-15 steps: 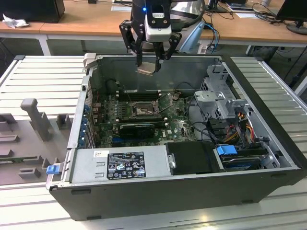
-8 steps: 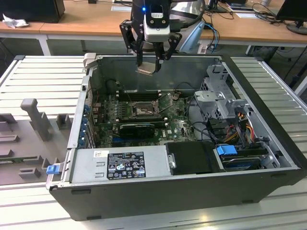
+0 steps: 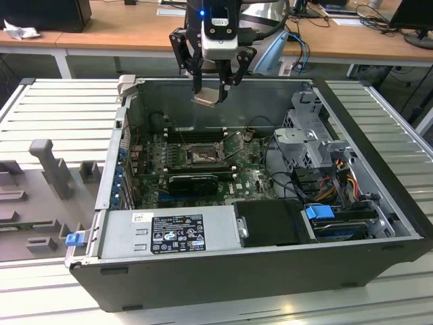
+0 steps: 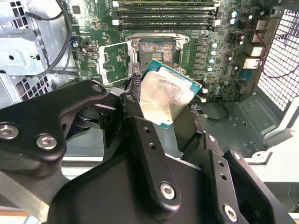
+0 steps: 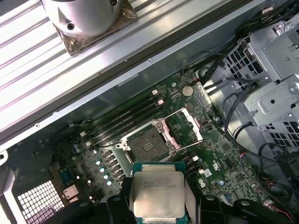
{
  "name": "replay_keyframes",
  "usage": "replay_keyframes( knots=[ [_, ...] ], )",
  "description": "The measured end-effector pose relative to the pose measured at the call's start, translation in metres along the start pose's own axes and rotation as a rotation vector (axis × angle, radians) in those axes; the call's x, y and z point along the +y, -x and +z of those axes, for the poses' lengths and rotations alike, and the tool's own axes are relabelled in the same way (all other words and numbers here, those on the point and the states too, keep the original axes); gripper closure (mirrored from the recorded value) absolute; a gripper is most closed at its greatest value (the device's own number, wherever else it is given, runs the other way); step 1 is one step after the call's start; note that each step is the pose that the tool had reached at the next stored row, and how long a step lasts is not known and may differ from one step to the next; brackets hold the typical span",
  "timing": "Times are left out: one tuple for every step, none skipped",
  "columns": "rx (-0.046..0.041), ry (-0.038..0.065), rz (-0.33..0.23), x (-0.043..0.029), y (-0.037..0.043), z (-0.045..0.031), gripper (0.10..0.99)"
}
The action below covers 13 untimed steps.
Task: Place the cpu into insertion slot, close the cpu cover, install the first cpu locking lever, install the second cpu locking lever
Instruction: 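Place the cpu into insertion slot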
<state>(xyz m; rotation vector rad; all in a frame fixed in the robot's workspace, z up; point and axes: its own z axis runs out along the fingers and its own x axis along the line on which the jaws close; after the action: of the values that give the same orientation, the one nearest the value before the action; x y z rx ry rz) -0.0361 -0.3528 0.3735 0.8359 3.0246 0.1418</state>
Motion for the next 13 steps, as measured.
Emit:
replay_keyframes(
  knots=[
    [0.0, 0.0, 0.0, -0.0001, 0.0, 0.0003, 0.561],
    [0.0002, 0.0, 0.001, -0.0001, 0.0, 0.0006, 0.561],
    [0.0004, 0.0, 0.001, -0.0002, 0.0, 0.0011, 0.561],
    [0.0006, 0.0, 0.001, -0.0002, 0.0, 0.0015, 0.561],
    [0.0007, -0.001, 0.001, -0.0002, 0.0001, 0.0022, 0.561],
    [0.0008, -0.001, 0.002, -0.0003, 0.0001, 0.0023, 0.561],
    [0.0005, -0.001, 0.006, -0.0002, 0.0001, 0.0025, 0.561],
    [0.0001, -0.001, 0.011, -0.0002, 0.0002, 0.0025, 0.561],
    [-0.0004, 0.0, 0.016, -0.0002, 0.0001, 0.0025, 0.561],
    [-0.0007, 0.0, 0.02, -0.0003, 0.0001, 0.0025, 0.561],
    [-0.0012, 0.0, 0.026, -0.0002, 0.0001, 0.0025, 0.561],
    [-0.0016, 0.0, 0.03, -0.0003, 0.0001, 0.0025, 0.561],
    [-0.0019, 0.0, 0.033, -0.0003, 0.0001, 0.0025, 0.561]
  ],
)
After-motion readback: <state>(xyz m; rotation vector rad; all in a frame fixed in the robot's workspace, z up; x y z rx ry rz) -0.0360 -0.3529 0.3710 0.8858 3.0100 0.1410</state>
